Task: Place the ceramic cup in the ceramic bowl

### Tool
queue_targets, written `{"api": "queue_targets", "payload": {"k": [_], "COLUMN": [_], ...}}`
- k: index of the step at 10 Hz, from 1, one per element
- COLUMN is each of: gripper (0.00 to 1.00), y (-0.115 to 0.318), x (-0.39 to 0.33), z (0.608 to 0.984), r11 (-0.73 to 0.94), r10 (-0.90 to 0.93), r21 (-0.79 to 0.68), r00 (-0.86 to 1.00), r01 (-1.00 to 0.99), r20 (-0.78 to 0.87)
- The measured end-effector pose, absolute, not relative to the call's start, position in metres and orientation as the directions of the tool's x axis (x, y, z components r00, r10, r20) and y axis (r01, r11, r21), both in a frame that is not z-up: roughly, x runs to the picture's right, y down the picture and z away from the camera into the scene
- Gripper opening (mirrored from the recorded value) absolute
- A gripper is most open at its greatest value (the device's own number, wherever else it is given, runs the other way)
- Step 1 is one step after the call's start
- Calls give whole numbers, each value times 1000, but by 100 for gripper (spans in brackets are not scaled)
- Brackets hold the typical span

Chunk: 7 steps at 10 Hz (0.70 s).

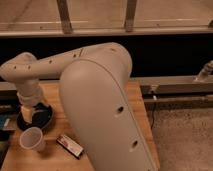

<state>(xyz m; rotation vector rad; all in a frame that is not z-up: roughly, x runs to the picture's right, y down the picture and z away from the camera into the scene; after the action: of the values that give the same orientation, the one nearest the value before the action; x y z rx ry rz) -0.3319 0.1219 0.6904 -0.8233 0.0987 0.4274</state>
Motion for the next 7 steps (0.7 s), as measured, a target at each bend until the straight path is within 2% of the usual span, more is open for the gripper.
{"api": "queue_targets", "payload": {"k": [7], "gripper": [66], "y": [191], "x": [-329], "z": [723], "r11": [505], "r10": [318], "r21": [-758], "r00": [906], "r01": [-412], "r20": [-280]}}
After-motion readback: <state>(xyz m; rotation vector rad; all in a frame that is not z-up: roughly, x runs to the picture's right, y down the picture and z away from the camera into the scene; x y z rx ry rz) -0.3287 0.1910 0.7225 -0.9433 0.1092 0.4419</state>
